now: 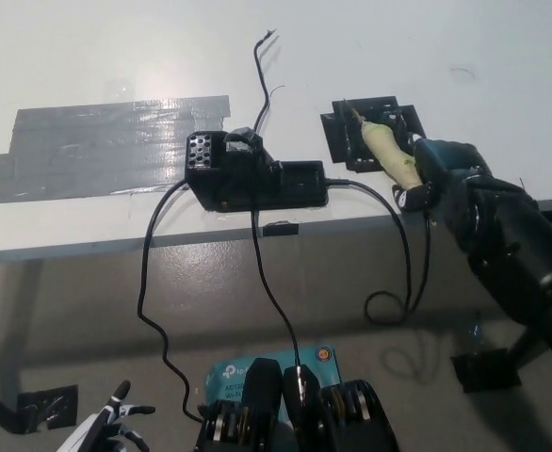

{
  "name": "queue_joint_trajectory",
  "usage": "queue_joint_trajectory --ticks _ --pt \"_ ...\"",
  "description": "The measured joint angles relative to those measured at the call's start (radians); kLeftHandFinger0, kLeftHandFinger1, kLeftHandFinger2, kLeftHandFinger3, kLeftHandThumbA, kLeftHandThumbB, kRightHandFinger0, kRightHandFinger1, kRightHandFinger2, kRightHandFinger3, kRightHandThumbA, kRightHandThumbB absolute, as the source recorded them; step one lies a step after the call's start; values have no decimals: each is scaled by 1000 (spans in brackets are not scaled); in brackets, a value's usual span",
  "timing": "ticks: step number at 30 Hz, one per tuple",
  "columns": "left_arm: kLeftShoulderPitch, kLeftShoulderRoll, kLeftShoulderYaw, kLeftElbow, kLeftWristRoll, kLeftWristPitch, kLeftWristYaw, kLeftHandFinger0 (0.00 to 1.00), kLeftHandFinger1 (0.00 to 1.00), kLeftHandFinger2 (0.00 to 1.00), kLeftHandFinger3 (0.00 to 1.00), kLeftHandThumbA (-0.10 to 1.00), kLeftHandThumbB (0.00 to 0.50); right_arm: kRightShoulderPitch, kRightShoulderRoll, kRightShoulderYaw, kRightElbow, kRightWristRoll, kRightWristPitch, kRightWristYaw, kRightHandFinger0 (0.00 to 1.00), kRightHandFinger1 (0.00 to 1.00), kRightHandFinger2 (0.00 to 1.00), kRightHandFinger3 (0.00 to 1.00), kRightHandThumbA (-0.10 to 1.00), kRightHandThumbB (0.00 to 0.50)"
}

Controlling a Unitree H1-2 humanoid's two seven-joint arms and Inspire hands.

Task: The robot uses its right hand to grab and lift the soldering gun kept on the middle of the table and puts it in its base

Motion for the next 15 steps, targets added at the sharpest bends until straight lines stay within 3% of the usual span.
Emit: queue_joint_trajectory --ticks 1,3,4,7,8,9,10,11,12,13,14,15 --pt "-1 0 -2 0 1 0 0 0 74 346 712 1000 500 -2 5 -3 5 -9 1 4 0 11 190 1000 -100 78" --pt "-3 0 -9 0 3 0 -2 0 65 356 702 1000 500 -4 13 -12 14 -34 3 14 0 0 165 1000 -100 97" --pt "-3 0 -11 -1 4 0 -3 0 71 365 709 1000 500 -5 16 -13 15 -45 4 18 0 0 112 1000 -100 184" --pt "-3 0 -16 -3 7 1 -7 0 80 371 731 1000 500 -6 23 -11 20 -95 5 34 0 0 54 1000 -100 157" --pt "-2 0 -17 -4 10 2 -9 0 78 359 732 1000 500 -5 27 -13 21 -110 6 41 0 1 63 992 -35 31" --pt "-2 1 -17 -4 12 3 -10 0 73 360 729 1000 500 -4 30 -15 21 -124 6 42 0 31 86 967 -82 28" --pt "-2 1 -18 -6 13 4 -11 0 71 359 728 1000 500 -2 33 -17 20 -135 6 42 0 106 156 944 -99 22" --pt "-2 1 -18 -7 14 4 -11 0 64 355 715 1000 500 0 36 -19 20 -150 6 42 0 177 291 883 -85 1" --pt "-3 1 -18 -8 17 4 -11 0 64 352 734 1000 500 1 39 -21 20 -163 6 42 0 183 340 748 -29 28" --pt "-2 1 -19 -8 19 5 -11 0 57 340 728 1000 500 2 41 -22 20 -178 6 42 0 202 444 672 -9 89" --pt "-2 1 -20 -8 21 5 -11 0 58 335 720 1000 500 2 41 -21 19 -191 6 43 0 205 487 665 -2 147" --pt "-3 1 -20 -8 23 5 -11 0 69 340 734 1000 500 3 42 -20 19 -207 5 43 0 206 526 713 -4 131"
